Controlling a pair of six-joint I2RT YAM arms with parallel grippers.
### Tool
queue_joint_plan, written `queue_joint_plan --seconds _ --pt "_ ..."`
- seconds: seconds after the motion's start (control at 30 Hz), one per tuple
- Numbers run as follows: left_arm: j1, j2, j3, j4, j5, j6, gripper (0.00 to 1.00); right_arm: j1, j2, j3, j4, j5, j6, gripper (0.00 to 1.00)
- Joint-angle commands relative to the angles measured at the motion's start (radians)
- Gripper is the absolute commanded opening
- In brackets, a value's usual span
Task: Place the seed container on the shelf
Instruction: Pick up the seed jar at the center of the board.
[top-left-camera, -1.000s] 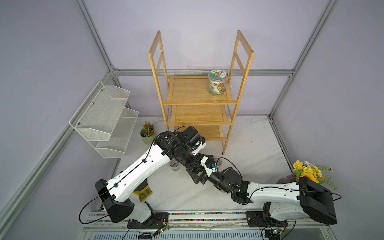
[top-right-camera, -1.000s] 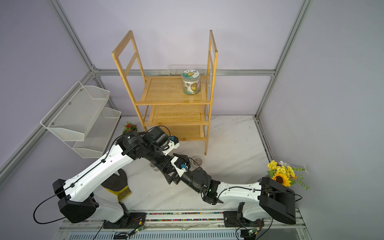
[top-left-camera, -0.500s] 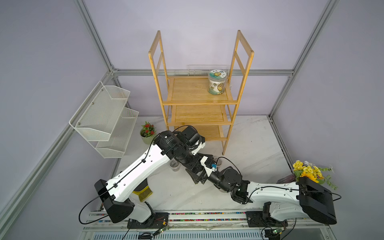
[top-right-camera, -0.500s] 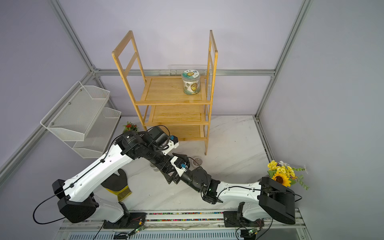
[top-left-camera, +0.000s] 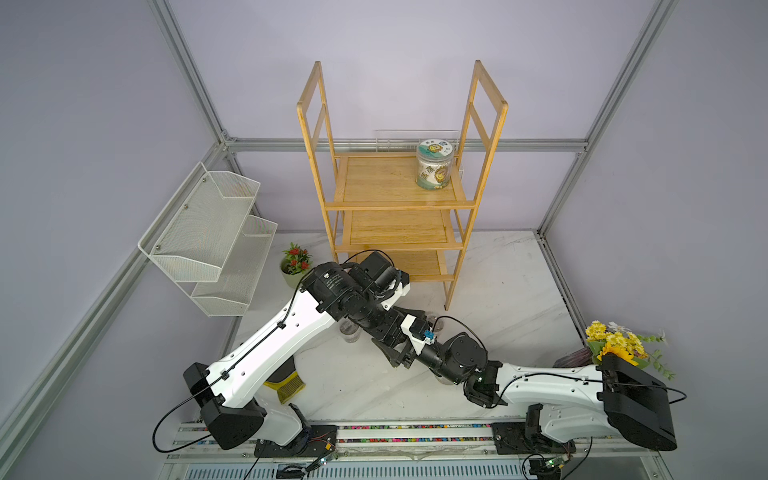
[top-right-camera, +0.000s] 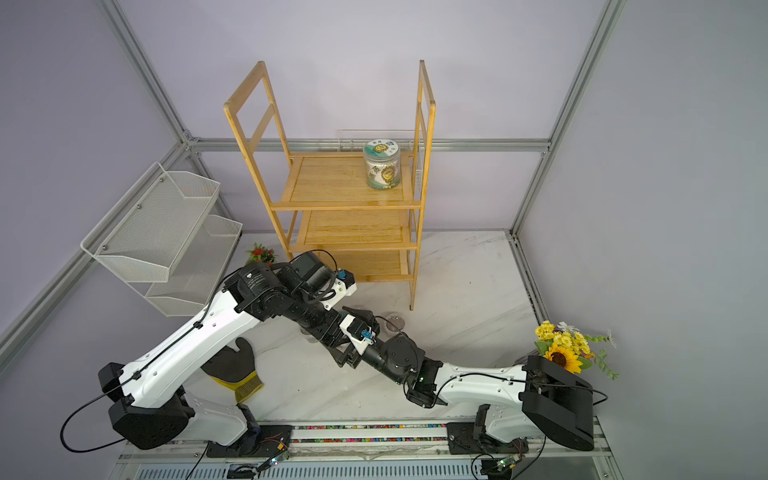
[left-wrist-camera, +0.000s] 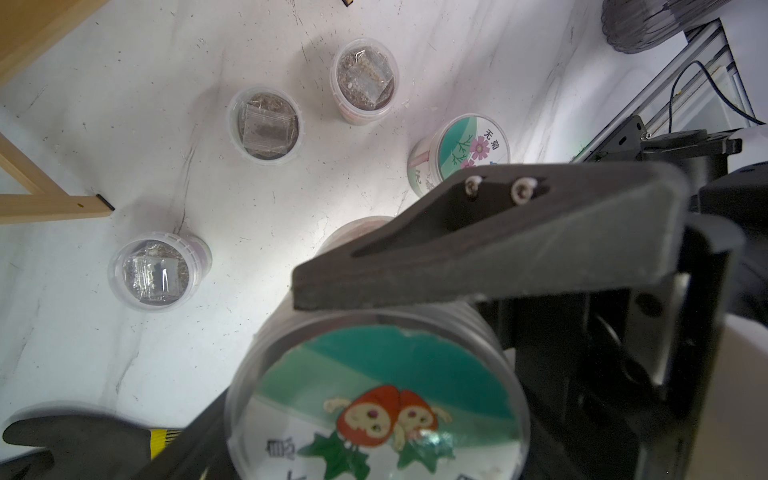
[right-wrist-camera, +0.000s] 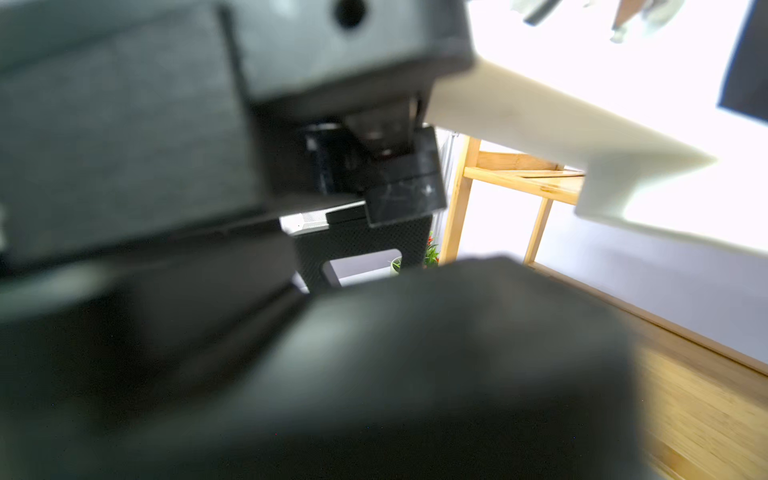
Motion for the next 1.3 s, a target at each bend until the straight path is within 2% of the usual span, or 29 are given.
queue_joint_plan --seconds 0.0,0.13,0.23,0.47,0.6,1.27 --pt "-0.004 -0.057 0.023 0.020 0.076 0.025 0.70 -0.012 -0.010 0.001 -0.032 -0.002 -0.016 0.64" --pt "-0.005 -0.060 0.020 0.020 0.074 0.023 0.74 -0.012 -0.011 0.005 -0.036 -0.013 -0.019 0.53" --pt "-0.004 -0.061 0.022 0.020 0.072 0.023 0.82 -0.011 -0.014 0.005 -0.038 -0.020 -0.018 0.44" --pt "-0.004 -0.068 0.017 0.029 0.074 0.020 0.97 -0.011 -0.027 0.007 -0.038 -0.031 -0.021 0.36" --pt "-0.005 -0.076 0.013 0.036 0.070 0.017 1.00 -0.011 -0.030 0.007 -0.041 -0.035 -0.022 0.33" --pt "-0.004 -0.107 0.012 0.052 0.040 0.005 1.00 -0.011 -0.028 0.011 -0.038 -0.051 -0.019 0.27"
